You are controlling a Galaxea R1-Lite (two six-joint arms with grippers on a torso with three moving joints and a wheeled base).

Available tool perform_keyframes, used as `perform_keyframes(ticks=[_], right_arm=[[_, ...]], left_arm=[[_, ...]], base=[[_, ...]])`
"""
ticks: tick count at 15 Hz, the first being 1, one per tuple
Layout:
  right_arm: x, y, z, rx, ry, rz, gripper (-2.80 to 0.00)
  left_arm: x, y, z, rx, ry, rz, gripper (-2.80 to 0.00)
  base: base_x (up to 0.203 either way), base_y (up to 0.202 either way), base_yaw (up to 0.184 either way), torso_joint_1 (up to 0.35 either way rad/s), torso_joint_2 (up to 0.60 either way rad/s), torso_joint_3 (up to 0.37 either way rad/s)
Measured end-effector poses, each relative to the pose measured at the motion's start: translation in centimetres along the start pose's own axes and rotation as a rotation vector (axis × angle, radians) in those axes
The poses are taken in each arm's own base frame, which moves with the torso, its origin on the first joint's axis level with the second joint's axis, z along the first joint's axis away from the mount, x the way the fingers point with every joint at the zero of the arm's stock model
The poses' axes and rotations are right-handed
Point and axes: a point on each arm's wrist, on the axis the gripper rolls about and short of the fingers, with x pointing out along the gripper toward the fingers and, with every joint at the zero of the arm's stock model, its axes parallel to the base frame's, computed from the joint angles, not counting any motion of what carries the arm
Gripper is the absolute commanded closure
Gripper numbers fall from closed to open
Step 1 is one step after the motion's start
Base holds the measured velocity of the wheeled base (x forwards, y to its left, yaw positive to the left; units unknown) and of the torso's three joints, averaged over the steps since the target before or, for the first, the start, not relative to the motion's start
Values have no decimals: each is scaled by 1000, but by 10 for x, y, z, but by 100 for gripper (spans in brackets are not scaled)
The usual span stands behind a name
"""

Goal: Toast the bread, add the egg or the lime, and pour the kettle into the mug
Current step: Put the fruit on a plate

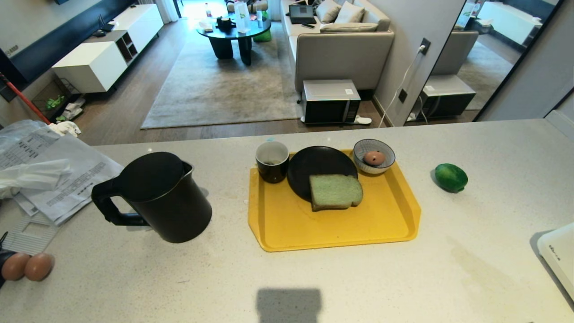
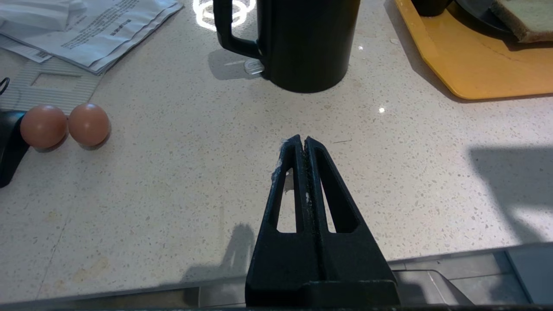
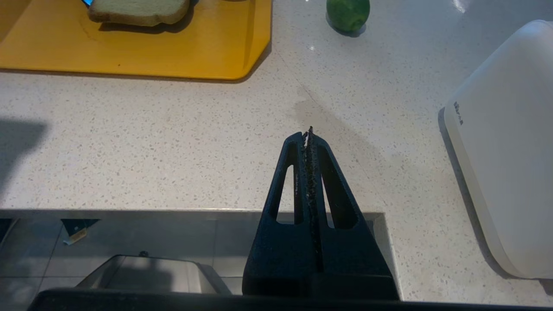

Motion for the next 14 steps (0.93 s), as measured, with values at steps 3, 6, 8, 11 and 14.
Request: perform_keyframes(ticks=[3, 6, 8, 11, 14], right_arm=[[-1, 0, 2, -51, -2, -9, 0], [-7, -1, 34, -74, -20, -7, 0], [-3, -3, 71, -81, 15, -3, 0], [27, -6, 122, -160, 122, -1, 0], [78, -8, 158, -293, 232, 20, 0]], left_arm=[[0, 0, 0, 0, 0, 0, 0], [0, 0, 0, 0, 0, 1, 0], [0, 0, 0, -1, 0, 0, 0], [0, 0, 0, 0, 0, 0, 0], [0, 0, 0, -1, 0, 0, 0]], base=[[0, 0, 0, 0, 0, 0], [0, 0, 0, 0, 0, 0], [0, 0, 0, 0, 0, 0], [0, 0, 0, 0, 0, 0], [0, 0, 0, 0, 0, 0]])
